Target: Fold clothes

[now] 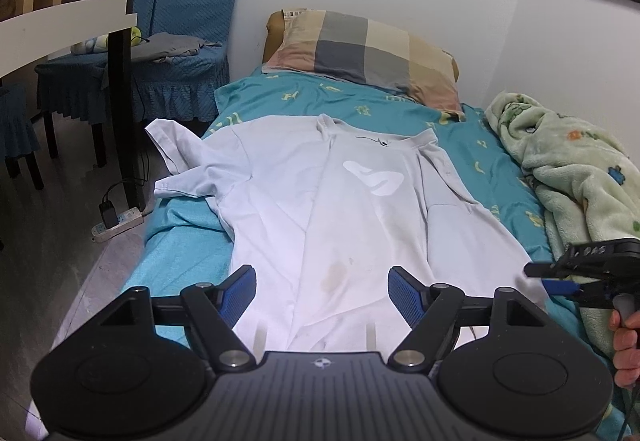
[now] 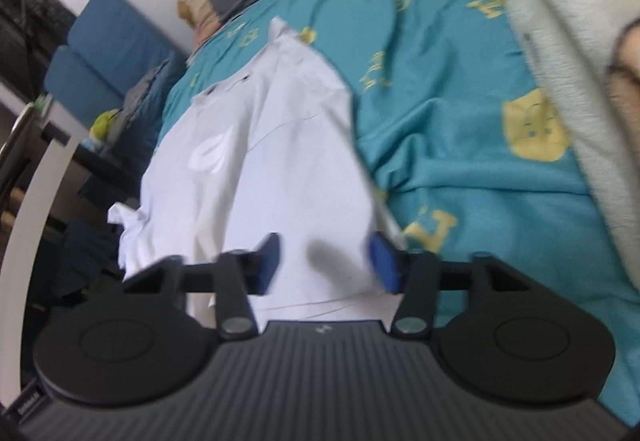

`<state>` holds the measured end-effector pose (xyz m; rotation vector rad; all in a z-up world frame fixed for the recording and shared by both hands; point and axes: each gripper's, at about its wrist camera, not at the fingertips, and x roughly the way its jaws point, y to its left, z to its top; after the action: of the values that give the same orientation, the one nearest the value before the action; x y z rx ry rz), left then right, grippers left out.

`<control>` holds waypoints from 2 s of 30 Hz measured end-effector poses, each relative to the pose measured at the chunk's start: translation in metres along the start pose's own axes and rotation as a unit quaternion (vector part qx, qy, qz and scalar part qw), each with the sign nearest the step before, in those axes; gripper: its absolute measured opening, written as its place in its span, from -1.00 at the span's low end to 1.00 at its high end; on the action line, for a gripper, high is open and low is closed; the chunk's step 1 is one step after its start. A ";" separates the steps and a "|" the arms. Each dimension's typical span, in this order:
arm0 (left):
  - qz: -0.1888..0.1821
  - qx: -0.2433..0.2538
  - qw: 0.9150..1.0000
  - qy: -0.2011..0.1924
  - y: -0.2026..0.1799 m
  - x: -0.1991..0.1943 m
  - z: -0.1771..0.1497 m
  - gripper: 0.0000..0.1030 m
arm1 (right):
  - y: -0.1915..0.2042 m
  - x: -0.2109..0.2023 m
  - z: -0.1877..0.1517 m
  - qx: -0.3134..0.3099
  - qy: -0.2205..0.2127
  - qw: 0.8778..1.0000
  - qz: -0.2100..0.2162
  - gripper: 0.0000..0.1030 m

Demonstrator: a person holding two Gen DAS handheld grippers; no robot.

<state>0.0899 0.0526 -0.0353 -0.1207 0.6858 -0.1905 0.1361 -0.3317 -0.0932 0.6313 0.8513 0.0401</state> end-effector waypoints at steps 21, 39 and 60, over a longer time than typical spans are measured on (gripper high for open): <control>-0.022 -0.009 1.000 0.015 -0.005 0.007 0.002 0.46 | 0.015 -0.020 0.194 -0.243 -0.161 0.920 -0.262 -0.92; 0.016 -0.054 0.996 0.070 0.040 0.057 0.001 0.46 | -0.047 0.067 0.189 -0.195 -0.153 0.937 -0.244 -0.85; 0.051 -0.194 0.964 0.174 0.090 -0.005 -0.031 0.42 | 0.083 -0.097 -0.042 -0.198 -0.038 0.979 0.023 0.13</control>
<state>0.0784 0.1399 -0.0711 -0.4337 1.0734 0.0270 0.0586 -0.2700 -0.0023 0.2756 0.7270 0.2214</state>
